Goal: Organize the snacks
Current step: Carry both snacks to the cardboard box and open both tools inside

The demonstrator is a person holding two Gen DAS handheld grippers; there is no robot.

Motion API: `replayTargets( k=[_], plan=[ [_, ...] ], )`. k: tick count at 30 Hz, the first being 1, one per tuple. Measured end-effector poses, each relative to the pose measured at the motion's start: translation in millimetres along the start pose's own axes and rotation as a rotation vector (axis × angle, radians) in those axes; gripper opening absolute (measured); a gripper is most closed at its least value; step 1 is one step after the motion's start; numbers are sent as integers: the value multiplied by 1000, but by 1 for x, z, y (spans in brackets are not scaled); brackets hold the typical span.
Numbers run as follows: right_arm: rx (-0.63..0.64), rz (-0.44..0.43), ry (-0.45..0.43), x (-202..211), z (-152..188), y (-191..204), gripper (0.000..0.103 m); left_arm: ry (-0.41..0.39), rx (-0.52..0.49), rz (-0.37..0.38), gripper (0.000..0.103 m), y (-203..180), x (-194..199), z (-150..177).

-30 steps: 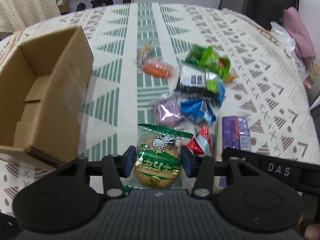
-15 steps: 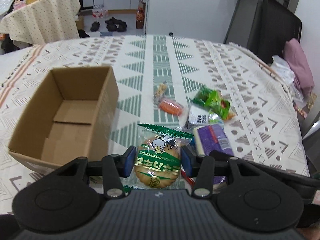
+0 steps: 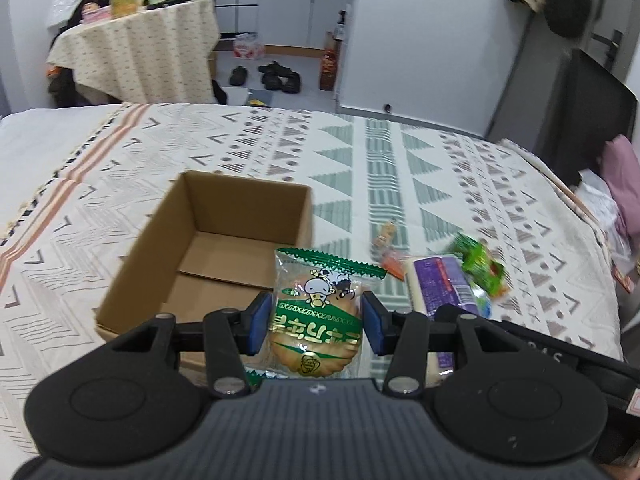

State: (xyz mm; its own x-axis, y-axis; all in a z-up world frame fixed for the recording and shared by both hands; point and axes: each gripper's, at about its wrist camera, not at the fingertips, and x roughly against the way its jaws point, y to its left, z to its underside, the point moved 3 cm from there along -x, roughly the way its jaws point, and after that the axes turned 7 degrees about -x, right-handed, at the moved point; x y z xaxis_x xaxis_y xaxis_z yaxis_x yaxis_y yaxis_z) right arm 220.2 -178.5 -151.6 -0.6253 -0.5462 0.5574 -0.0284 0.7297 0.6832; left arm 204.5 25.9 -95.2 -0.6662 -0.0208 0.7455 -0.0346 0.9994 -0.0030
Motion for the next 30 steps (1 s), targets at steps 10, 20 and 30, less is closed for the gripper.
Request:
replayTargets(
  k=[10,20,30],
  plan=[
    [-5,-52,4,-25,-1,26,25,-1,72,-65,47,48,-11,-11],
    [27,-116,12,-49,3,58,25,56,139,-127,50,87,-34,-7],
    [65,-152,53,-63,15,76,30,105,146,-135,69,99,-37,-3]
  ],
)
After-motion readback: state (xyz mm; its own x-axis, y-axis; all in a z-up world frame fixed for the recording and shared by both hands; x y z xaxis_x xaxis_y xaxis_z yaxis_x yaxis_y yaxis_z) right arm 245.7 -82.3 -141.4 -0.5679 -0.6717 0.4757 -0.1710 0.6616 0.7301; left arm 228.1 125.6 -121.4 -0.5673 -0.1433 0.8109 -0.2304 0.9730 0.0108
